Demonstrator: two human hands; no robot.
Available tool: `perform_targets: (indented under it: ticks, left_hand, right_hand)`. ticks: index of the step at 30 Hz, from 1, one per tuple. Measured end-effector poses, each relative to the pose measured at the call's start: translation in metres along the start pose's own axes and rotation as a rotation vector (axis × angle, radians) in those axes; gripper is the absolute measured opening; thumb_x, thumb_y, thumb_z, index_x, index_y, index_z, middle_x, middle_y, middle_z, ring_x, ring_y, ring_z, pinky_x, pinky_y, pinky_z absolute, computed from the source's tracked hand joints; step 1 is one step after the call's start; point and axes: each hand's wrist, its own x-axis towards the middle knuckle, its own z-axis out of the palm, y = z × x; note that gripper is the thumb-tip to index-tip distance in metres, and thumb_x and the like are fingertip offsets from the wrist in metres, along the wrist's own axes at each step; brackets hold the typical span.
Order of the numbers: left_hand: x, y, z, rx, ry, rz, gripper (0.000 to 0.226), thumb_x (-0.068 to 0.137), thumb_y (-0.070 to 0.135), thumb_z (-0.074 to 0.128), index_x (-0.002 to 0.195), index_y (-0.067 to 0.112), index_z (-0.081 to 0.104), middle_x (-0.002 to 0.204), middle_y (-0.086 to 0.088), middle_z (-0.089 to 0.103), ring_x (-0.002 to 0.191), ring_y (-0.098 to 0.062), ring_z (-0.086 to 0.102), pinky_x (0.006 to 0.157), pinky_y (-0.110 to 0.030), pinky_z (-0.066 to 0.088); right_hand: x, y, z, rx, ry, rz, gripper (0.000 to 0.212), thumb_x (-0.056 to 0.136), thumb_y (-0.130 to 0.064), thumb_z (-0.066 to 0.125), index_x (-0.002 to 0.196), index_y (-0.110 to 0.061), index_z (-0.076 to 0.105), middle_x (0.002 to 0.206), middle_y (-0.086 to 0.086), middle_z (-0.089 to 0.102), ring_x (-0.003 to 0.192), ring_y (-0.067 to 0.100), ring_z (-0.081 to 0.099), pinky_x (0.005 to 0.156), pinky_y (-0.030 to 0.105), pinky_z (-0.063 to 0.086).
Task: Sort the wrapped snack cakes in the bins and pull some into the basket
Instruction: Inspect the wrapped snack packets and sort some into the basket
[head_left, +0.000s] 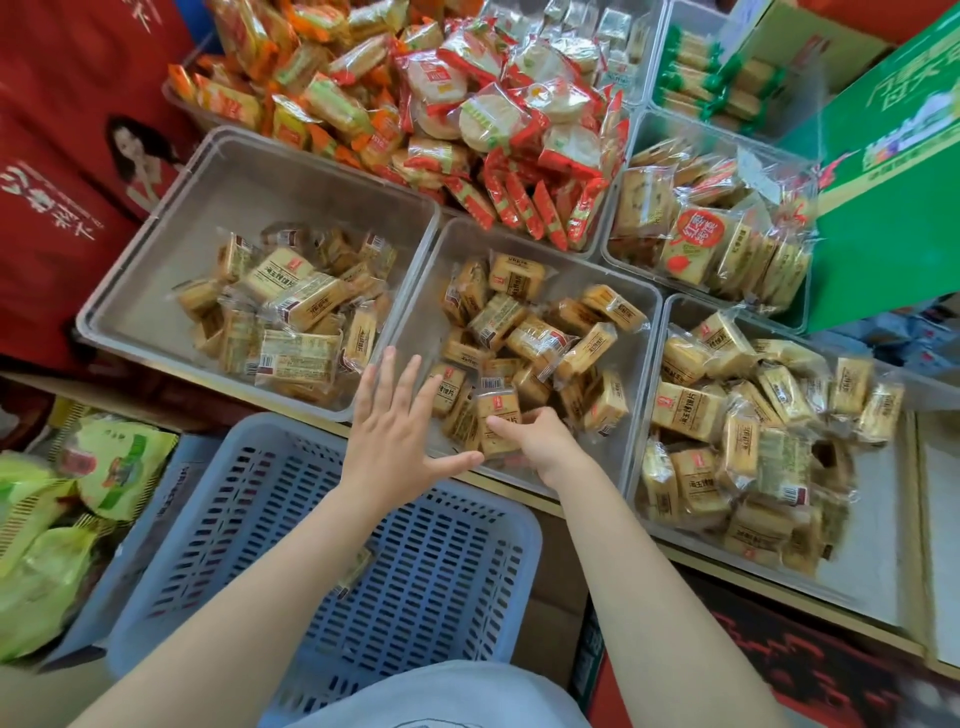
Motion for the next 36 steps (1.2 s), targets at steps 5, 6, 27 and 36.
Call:
perform_targets:
  ticks: [5,6,27,36]
  left_hand:
    - [0.0,-0.001,0.002,-0.012,-0.002,0.001,0.125,0.074,0.1,0.006,0.156,0.012,0.04,0.168,-0.015,0.023,0.158,-0.035,-0.004,0.126,-0.052,-0.007]
    - [0.0,-0.001,0.002,-0.007,-0.008,0.001,0.126,0.074,0.1,0.005,0.156,0.012,0.039,0.168,-0.015,0.022,0.158,-0.035,-0.004,0.126,-0.053,-0.007]
    - [-0.059,0.036,-0.072,-1.556,-0.152,-0.322,0.054,0.08,0.05,0.063,0.128,0.025,0.06,0.117,0.0,0.075,0.104,-0.007,0.072,0.087,-0.025,0.059]
    - [-0.122,0.011,-0.073,-1.581,-0.041,-0.505,0.088,0.058,0.059,0.085,0.127,0.008,0.061,0.113,-0.013,0.076,0.102,-0.027,0.075,0.09,-0.049,0.061]
  right_hand:
    - [0.012,0.008,0.002,0.027,-0.032,0.005,0.136,0.02,-0.078,0.089,0.135,-0.011,0.061,0.121,0.003,0.073,0.111,0.023,0.068,0.1,0.046,0.055]
    - [0.013,0.008,0.002,0.026,-0.038,0.009,0.137,0.022,-0.078,0.089,0.137,-0.01,0.06,0.122,0.003,0.072,0.111,0.023,0.068,0.101,0.046,0.054]
    - [-0.144,-0.043,0.021,0.131,-0.199,-0.428,0.074,0.074,-0.054,0.083,0.13,-0.018,0.05,0.118,0.008,0.073,0.108,0.022,0.072,0.096,0.044,0.057]
    - [-0.202,-0.015,0.047,-0.002,-0.209,-0.526,0.025,0.096,-0.037,0.068,0.109,-0.017,0.074,0.098,0.003,0.078,0.088,0.018,0.072,0.079,0.03,0.057]
